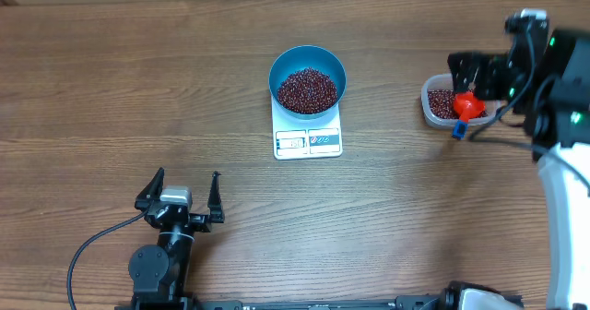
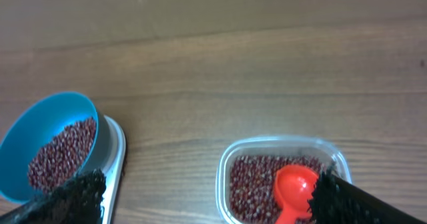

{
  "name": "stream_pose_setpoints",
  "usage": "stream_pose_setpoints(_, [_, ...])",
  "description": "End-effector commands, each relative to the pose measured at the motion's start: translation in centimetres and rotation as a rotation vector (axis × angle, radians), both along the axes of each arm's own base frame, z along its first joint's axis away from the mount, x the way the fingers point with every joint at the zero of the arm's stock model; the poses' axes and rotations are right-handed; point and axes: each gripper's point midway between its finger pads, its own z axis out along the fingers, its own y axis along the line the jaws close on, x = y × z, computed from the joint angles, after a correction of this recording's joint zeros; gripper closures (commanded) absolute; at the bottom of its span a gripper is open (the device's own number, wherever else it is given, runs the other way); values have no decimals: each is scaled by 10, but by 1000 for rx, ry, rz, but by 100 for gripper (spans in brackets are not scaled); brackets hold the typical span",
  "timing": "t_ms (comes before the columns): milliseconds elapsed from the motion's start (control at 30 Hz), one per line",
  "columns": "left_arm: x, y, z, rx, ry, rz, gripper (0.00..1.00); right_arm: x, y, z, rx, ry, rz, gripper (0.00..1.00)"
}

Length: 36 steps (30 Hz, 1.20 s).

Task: Scoop item into bowl and weigh 150g on scale

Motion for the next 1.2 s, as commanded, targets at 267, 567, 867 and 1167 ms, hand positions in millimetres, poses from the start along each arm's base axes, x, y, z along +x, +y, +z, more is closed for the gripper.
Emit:
stream_pose_setpoints(267, [0,3,0,-17,-3,15,0,-36,16,-30,-26,-251,39,0])
stream_pose_setpoints(567, [0,3,0,-17,-3,15,0,-64,28,-36,-75,-516,64,0])
stream_pose_setpoints(867, [0,3,0,-17,-3,15,1,-99,33,-51,-99,-623,62,0])
stream_pose_setpoints(1167, [0,3,0,-17,-3,15,1,-124,38,-79,-106,-663,63,0])
